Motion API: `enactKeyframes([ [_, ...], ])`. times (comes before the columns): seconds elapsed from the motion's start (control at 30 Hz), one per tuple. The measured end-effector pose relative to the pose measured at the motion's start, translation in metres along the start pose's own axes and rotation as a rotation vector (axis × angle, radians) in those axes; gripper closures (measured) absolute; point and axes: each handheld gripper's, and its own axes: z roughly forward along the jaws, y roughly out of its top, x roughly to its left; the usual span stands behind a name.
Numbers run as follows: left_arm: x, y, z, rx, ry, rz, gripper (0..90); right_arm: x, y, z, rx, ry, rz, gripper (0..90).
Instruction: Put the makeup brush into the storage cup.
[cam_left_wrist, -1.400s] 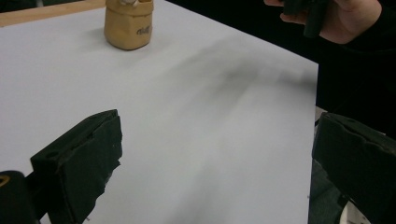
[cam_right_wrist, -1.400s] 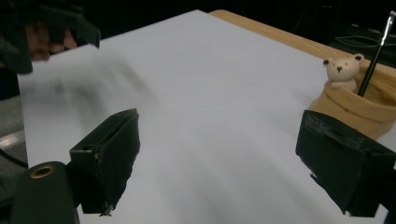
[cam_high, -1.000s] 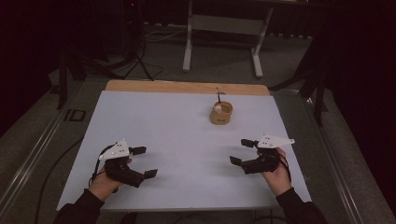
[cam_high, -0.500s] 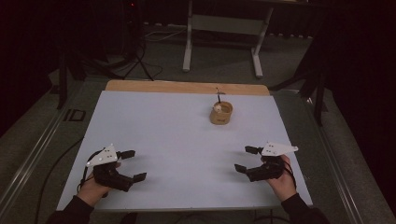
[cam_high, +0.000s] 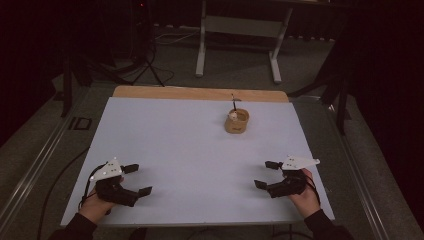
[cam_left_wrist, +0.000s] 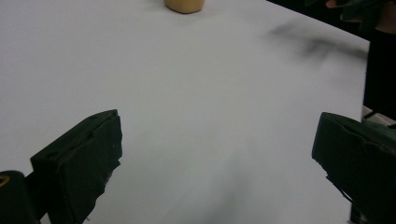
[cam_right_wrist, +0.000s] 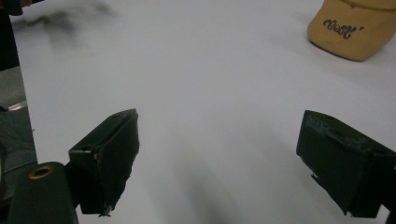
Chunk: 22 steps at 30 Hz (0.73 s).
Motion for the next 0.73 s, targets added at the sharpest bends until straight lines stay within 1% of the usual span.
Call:
enactKeyframes([
  [0.03,0.0008,-0.0006,0.0000,0.000,0.007,0.001,1.8,-0.0003,-0.0005,-0.0001,-0.001,0.002,0.005,13.0],
  [0.13,0.0016,-0.0027,0.0005,0.003,0.010,-0.001,1.7,-0.0006,-0.0013,-0.0005,-0.012,0.011,0.018,13.0],
  [0.23,0.0009,-0.0047,0.0012,0.003,0.014,0.008,1.7,-0.0009,-0.0022,0.0013,-0.005,0.013,0.019,13.0],
  [0.27,0.0006,-0.0052,0.0016,0.003,0.013,0.005,1.7,-0.0009,-0.0028,0.0023,-0.003,0.013,0.023,13.0],
  [0.5,-0.0029,-0.0060,0.0044,0.014,0.008,0.032,1.7,0.0003,-0.0043,0.0049,0.002,0.021,0.009,12.9],
  [0.63,-0.0016,-0.0068,0.0039,0.004,0.006,0.017,1.8,0.0008,-0.0045,0.0068,0.001,0.027,0.009,12.9],
  [0.73,-0.0015,-0.0070,0.0034,0.001,0.005,0.016,1.7,0.0016,-0.0043,0.0071,-0.003,0.034,0.004,12.9],
])
